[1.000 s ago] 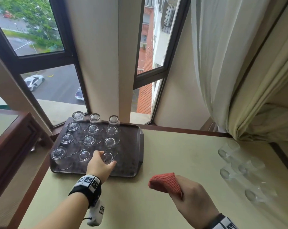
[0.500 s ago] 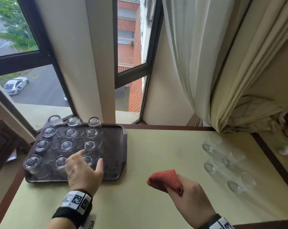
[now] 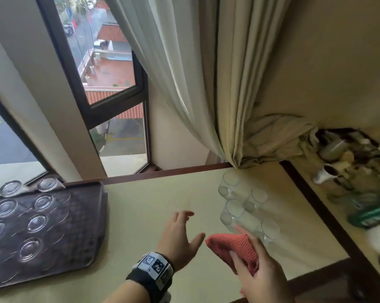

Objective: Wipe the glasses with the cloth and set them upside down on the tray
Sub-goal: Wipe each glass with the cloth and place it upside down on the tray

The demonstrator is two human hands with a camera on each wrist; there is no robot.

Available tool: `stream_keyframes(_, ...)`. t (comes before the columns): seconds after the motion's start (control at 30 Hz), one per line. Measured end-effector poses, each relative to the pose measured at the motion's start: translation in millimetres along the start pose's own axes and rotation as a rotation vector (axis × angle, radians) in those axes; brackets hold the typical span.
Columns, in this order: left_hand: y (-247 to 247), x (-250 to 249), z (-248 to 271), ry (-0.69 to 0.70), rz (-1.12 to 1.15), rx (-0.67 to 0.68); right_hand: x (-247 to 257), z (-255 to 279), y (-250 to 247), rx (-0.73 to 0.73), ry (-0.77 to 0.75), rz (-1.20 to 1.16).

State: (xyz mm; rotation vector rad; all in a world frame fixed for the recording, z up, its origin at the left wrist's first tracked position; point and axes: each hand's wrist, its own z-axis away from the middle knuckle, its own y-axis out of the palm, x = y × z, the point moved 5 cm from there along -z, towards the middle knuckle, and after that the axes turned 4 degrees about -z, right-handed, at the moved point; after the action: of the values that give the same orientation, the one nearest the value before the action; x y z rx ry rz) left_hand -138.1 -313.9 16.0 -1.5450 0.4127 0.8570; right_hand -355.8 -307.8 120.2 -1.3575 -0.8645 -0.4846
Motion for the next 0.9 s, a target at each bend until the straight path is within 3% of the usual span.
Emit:
stream_keyframes(0.2, 71.9, -61.1, -64.6, -0.030, -0.047, 0.146, -45.3, -13.9, -61.1, -0.089, 0.074, -0.018)
stream_keyframes(0.43, 130.9, -78.9, -109.4, -0.069, -0.115, 0.252, -80.8, -41.1, -93.6, -0.069, 0.068, -0.041)
stream_keyframes(0.73, 137.9, -76.2, -117.2, -0.081, -0.072, 0.141, -96.9, -66.6, -98.6, -0.048, 0.077, -0.079)
stream_keyframes(0.9, 83.7, -63.9, -94.5, -0.197, 0.276, -0.036, -89.9, -76.8, -83.7, 0.001, 0.076, -0.084)
